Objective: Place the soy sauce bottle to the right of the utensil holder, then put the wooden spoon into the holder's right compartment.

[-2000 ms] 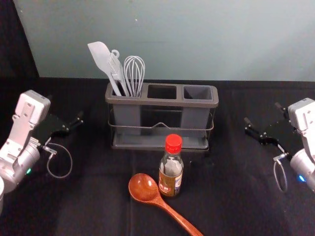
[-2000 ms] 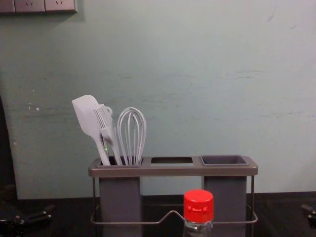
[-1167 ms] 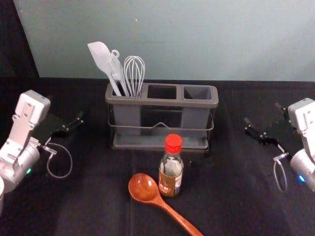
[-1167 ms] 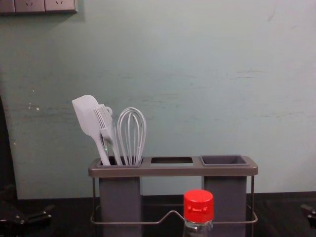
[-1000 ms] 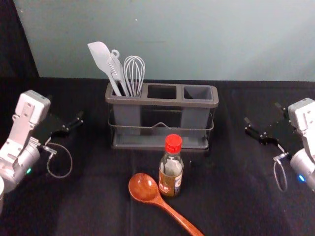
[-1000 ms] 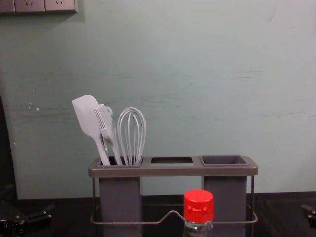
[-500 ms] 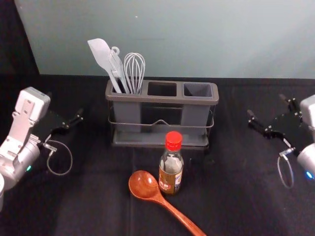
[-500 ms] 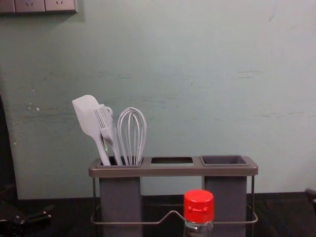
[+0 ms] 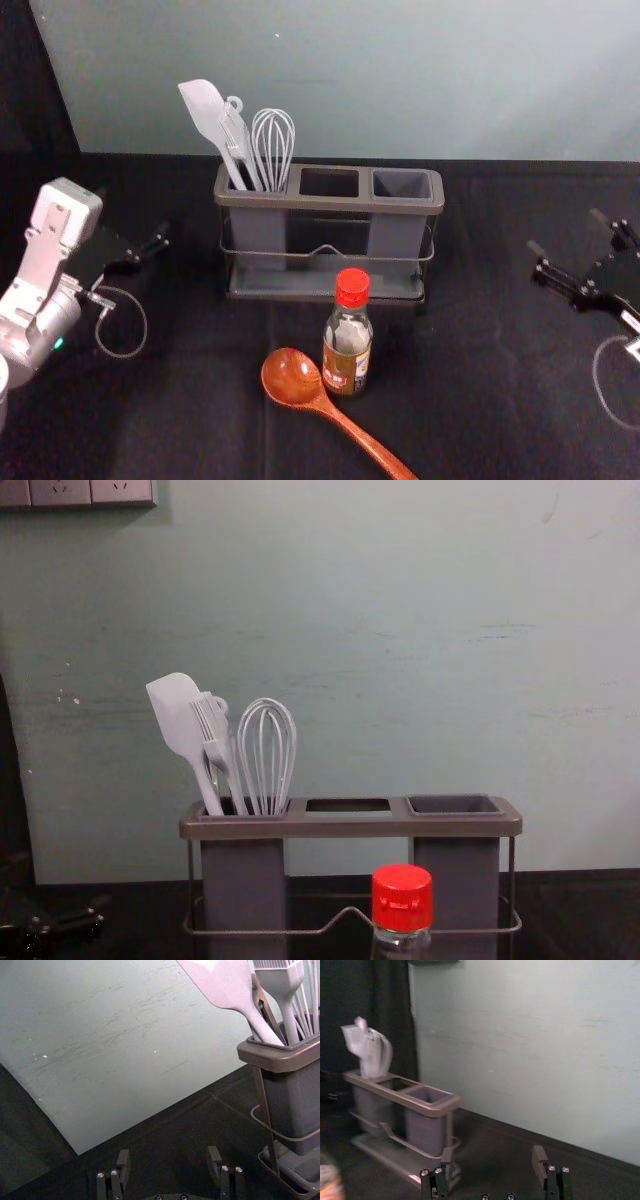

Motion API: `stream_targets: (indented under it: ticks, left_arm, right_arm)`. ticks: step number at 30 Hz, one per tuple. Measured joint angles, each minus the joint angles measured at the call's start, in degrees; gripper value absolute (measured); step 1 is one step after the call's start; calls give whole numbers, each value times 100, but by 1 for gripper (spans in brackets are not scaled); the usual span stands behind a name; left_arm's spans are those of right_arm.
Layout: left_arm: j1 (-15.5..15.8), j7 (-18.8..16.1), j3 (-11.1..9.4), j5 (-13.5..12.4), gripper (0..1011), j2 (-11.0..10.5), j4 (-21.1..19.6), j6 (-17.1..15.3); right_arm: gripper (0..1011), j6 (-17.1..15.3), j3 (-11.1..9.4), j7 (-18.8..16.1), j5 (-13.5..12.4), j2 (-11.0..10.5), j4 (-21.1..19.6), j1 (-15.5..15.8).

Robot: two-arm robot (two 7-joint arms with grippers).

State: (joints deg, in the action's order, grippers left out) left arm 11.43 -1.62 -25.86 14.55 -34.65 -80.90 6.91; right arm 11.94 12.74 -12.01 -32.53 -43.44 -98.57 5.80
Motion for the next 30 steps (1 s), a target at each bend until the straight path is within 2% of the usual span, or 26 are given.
stream_targets:
  ticks: [2,5,10,14,21,22,25,30]
  left_arm:
    - [0,0,0,0,1005,0,0,0]
    - [0,0,0,0,1005,0,0,0]
    - [0,0,0,0,1005,0,0,0]
    - [0,0,0,0,1005,0,0,0]
    - [0,0,0,0,1005,0,0,0]
    - [0,0,0,0,1005,0,0,0]
    - [0,0,0,0,1005,0,0,0]
    - [0,0,0,0,1005,0,0,0]
  right_arm:
    - [1002,34,-139,-288,-281,-119,-148,220]
    - [1002,56,-236,-576,-500,-221,-273,393]
    - [1002,68,-260,-1140,-780,-320,-469,576]
    - [1002,35,-123,-1413,-781,-292,-547,574]
    - [1003,-137,234,-1762,-527,-125,-628,432]
    - [1002,-137,234,-1762,-527,-125,-628,432]
    - [1002,-279,385,-1908,-455,1,-621,282]
    - [1003,-418,517,-2014,-349,146,-615,117]
